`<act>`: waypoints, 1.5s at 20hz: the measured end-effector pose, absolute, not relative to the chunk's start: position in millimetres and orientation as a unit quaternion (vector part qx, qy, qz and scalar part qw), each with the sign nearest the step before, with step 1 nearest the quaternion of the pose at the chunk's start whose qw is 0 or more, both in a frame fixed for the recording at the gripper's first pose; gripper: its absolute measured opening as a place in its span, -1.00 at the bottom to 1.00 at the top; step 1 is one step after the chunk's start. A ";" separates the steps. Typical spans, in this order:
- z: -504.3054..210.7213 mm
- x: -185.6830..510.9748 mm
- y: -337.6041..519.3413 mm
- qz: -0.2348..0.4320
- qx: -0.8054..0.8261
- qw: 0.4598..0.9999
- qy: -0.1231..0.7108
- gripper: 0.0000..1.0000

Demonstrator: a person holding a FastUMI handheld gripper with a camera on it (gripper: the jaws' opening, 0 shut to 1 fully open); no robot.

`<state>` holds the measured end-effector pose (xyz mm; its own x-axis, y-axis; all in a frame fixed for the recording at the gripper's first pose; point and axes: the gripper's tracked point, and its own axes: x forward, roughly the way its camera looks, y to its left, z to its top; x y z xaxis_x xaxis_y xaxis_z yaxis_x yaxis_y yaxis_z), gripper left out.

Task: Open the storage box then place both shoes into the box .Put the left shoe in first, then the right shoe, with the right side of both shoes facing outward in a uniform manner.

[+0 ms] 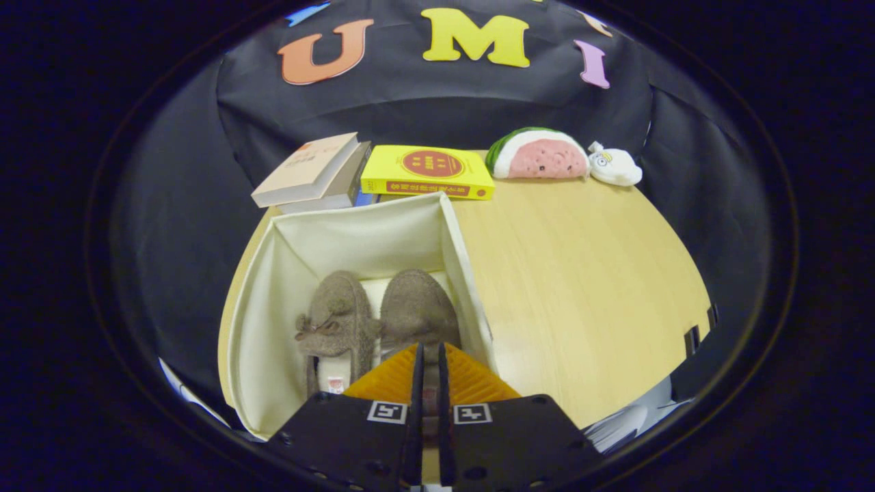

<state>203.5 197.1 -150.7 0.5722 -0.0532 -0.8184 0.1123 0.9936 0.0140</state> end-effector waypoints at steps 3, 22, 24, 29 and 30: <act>-134.0 196.1 199.0 -0.033 0.028 0.897 0.441 -0.64; 26.7 114.3 114.5 -0.029 0.000 0.985 0.172 0.93; 38.3 104.8 95.7 -0.038 0.015 0.991 0.129 0.93; 41.3 76.6 68.1 -0.035 0.010 0.996 0.080 0.90; 37.3 70.6 68.7 -0.024 0.008 0.997 0.078 0.90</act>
